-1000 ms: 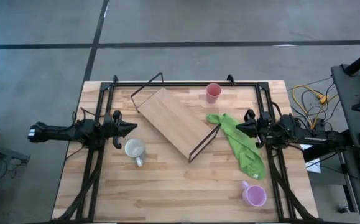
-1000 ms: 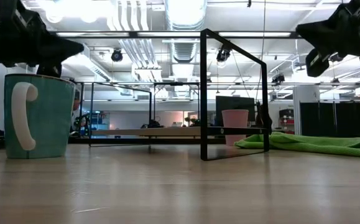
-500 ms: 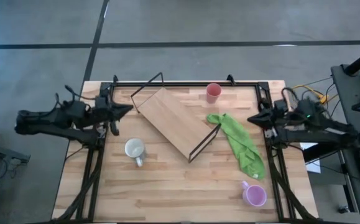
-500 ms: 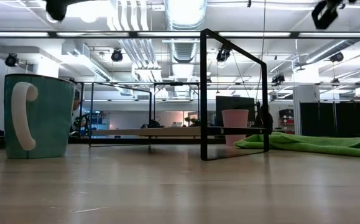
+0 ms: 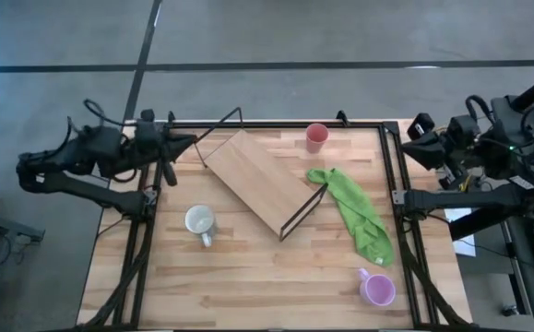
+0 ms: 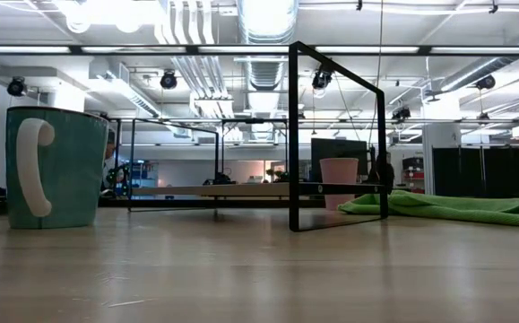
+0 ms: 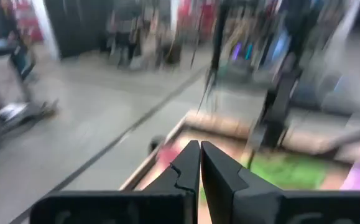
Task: Stack small to large cups/mugs on shelf
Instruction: Put the blue mug on the shelf
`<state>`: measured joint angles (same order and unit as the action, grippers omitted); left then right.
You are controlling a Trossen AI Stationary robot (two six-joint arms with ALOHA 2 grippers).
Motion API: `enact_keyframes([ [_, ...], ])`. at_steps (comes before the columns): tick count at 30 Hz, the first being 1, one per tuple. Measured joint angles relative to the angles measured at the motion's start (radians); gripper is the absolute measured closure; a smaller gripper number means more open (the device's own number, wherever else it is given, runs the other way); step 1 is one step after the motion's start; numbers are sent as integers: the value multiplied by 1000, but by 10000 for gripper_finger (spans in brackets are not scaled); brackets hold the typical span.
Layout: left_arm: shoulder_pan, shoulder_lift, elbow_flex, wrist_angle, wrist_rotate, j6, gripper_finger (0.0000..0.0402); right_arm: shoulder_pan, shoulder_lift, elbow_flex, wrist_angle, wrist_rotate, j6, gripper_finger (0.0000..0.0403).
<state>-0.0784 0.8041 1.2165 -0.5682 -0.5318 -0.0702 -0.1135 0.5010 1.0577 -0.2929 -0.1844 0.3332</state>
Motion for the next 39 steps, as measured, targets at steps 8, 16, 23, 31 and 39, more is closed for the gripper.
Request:
enact_keyframes([
  [8,0,52,120,-246,-148,6,402,0,128,57,-53,1,5,394],
  [16,2,25,137,-484,-305,-2,402,0,255,87,-77,0,5,394],
  [23,7,4,114,-496,-303,-1,401,0,337,119,-75,0,6,394],
  [31,7,3,85,-551,-317,-38,401,0,374,183,-73,-14,6,394],
  [39,7,-12,85,-573,-340,-182,401,0,372,219,-73,-115,6,394],
])
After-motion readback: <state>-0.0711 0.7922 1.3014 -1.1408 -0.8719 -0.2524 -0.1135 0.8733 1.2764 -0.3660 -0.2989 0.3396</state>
